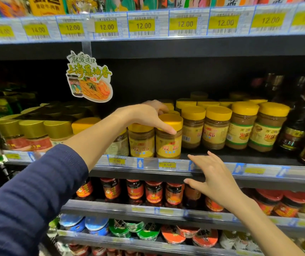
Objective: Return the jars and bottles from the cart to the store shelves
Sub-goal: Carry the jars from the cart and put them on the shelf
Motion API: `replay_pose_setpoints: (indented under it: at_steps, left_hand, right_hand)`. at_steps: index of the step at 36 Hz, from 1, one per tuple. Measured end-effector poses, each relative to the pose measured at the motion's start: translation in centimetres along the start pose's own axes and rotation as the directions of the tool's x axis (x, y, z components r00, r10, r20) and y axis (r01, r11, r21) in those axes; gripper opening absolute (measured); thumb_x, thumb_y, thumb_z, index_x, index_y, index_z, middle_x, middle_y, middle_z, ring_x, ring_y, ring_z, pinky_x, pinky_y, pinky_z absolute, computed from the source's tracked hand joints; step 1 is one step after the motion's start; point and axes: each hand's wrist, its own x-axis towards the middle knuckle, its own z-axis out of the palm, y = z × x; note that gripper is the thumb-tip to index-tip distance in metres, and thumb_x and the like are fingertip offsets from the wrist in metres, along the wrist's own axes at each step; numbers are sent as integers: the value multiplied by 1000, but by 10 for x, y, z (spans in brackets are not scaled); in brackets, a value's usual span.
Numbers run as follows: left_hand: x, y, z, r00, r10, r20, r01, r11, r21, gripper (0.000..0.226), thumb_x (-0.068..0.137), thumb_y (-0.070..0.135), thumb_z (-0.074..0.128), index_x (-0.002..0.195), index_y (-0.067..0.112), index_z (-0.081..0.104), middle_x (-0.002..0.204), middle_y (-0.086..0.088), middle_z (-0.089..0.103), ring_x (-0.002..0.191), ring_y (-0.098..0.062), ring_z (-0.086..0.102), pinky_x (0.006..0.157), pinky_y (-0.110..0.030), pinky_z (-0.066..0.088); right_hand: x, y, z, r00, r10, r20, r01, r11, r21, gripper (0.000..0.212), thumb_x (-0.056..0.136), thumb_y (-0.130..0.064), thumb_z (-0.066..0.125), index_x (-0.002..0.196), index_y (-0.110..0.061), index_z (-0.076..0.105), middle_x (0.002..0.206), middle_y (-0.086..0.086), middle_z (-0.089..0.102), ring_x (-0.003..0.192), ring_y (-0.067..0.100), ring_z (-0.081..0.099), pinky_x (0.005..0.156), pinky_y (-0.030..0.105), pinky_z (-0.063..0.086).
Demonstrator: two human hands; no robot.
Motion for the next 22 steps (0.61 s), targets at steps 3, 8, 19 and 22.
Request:
replay_pose_setpoints:
  at_steps: [3,8,19,22]
  left_hand:
    - [-16,6,0,992,42,-121,-49,998,-51,91,67,59,71,142,24,34,140,3,47,127,-15,45,100,-29,41]
    - [-62,18,14,903,49,-427,-106,988,-110,75,75,51,70,138,21,43,140,1,48,128,-11,43,103,-25,37]
    - [-223,0,69,916,-205,-346,271,950,155,59,95,41,45,144,12,31,149,-6,37,137,-21,34,108,-28,27]
    - [-278,-12,78,883,-343,-320,394,912,109,58,96,39,45,145,14,29,150,-4,35,137,-19,34,107,-27,29]
  right_hand:
    - [-2,2,-1,999,-34,12,34,999,-18,72,77,-41,69,137,-13,43,132,3,56,125,19,50,111,26,7]
    - [-5,9,-4,990,-131,56,133,990,-36,77,78,-38,69,141,-10,35,135,7,52,128,25,46,115,33,12]
    - [-5,-35,-29,923,-329,201,278,929,245,71,80,-28,69,141,-15,36,146,7,40,136,25,35,115,39,21]
    - [-2,-68,-15,870,-430,239,366,890,270,71,81,-28,68,141,-14,35,146,7,40,136,23,35,110,36,29]
